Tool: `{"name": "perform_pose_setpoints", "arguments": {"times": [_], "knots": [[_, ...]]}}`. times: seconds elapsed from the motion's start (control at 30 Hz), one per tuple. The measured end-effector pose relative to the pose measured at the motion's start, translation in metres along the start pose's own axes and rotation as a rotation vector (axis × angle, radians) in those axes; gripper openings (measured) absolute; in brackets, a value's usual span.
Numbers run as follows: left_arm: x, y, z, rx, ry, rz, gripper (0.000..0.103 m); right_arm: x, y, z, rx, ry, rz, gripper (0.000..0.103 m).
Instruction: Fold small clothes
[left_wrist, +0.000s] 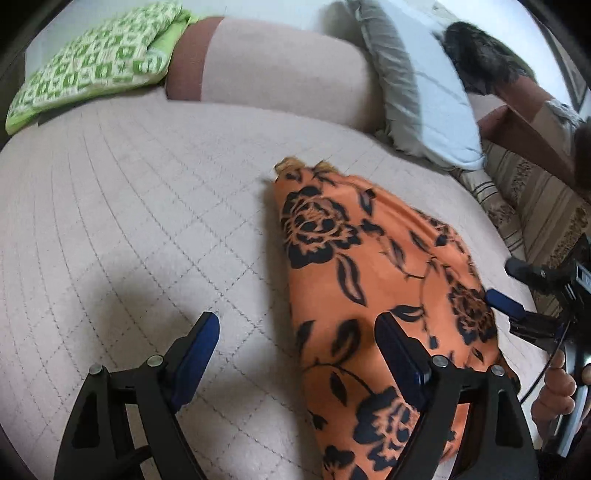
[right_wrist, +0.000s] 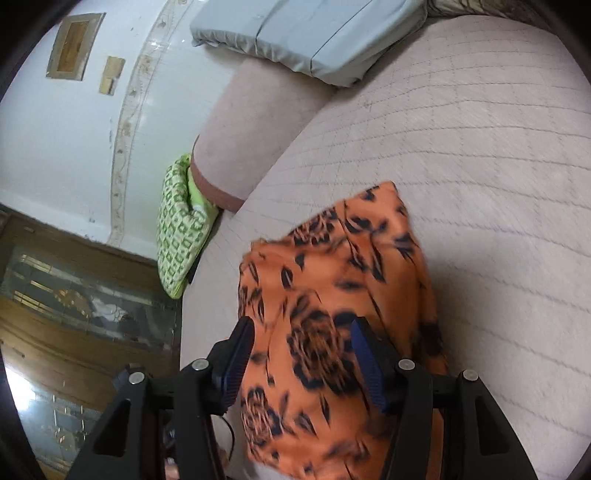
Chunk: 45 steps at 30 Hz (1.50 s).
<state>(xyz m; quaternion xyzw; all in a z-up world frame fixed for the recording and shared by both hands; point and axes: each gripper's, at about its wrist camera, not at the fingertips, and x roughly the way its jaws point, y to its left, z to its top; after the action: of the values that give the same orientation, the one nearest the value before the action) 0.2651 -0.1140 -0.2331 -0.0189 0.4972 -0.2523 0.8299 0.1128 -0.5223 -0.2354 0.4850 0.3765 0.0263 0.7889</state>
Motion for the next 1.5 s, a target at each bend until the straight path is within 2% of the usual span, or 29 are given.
{"name": "perform_pose_setpoints", "arguments": {"times": [0.1,0.2,0.3,0.37,0.43,0.53,0.83,0.9,1.0,1.1,1.17,1.4,1.5], "knots": [[0.012,0.001,0.002,0.002,0.021,0.007,0.087,0.033,0.006,0.005,-0.002,0.059,-0.061,0.059],[0.014,0.0,0.006,0.011,0.016,0.002,0.087,0.046,0.018,0.006,-0.036,0.063,-0.103,0.059],[0.004,-0.002,0.011,0.019,-0.031,-0.007,0.087,0.044,0.029,0.008,-0.065,0.035,-0.048,0.058],[0.003,-0.009,0.012,0.058,-0.041,0.006,0.087,0.046,0.031,0.008,-0.076,0.035,-0.028,0.058],[0.006,-0.017,0.01,0.096,-0.044,0.033,0.087,0.052,0.034,0.006,-0.085,0.045,-0.04,0.058],[0.012,-0.024,0.006,0.132,-0.033,0.062,0.087,0.061,0.032,0.002,-0.1,0.064,-0.108,0.058],[0.011,-0.026,0.005,0.144,-0.043,0.078,0.087,0.062,0.04,0.011,-0.08,0.023,-0.059,0.058],[0.012,-0.027,0.005,0.146,-0.043,0.081,0.087,0.071,0.047,0.016,-0.101,0.02,-0.075,0.056],[0.014,-0.027,0.006,0.143,-0.039,0.079,0.087,0.087,0.051,0.028,-0.121,0.015,-0.112,0.042],[0.015,-0.027,0.007,0.148,-0.037,0.081,0.087,0.108,0.045,0.041,-0.106,0.05,-0.145,0.037],[0.017,-0.027,0.007,0.149,-0.036,0.083,0.087,0.121,0.038,0.048,-0.094,0.076,-0.189,0.027],[0.019,-0.027,0.007,0.144,-0.033,0.083,0.087,0.132,0.039,0.056,-0.111,0.065,-0.22,0.027],[0.016,-0.021,0.01,0.117,-0.025,0.064,0.087,0.122,0.047,0.054,-0.115,0.046,-0.177,0.031]]}}
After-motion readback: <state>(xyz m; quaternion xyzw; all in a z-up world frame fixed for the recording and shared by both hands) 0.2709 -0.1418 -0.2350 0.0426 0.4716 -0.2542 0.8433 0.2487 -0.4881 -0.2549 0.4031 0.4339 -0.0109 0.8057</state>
